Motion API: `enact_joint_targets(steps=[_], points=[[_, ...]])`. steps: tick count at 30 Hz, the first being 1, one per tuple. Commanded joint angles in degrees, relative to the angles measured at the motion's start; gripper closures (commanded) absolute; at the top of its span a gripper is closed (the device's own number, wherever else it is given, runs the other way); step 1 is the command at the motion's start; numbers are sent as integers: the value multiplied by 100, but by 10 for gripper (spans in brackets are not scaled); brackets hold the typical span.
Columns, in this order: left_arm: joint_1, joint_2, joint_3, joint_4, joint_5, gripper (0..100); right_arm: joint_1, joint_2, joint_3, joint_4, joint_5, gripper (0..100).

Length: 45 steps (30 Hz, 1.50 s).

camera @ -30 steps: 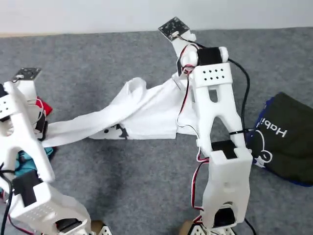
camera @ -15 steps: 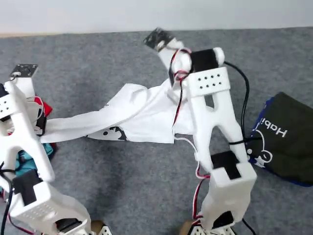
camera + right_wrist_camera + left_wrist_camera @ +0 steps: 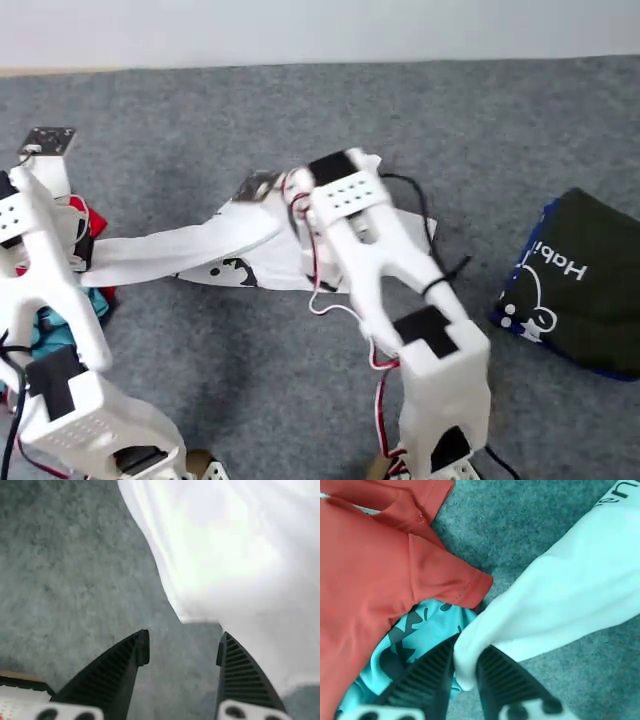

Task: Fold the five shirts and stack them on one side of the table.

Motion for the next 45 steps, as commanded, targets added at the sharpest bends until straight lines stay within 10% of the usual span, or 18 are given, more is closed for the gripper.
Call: enact_joint_targets(steps=[1, 23, 45], points=[[-18, -26, -22, -79, 35, 995, -127, 242, -44, -321, 62, 772], [-26, -35, -22, -44, 35, 995, 295, 1015, -53, -1253, 70, 988], [519, -1670, -1657, 774, 123, 995, 1657, -1877, -3754, 787, 44, 988]])
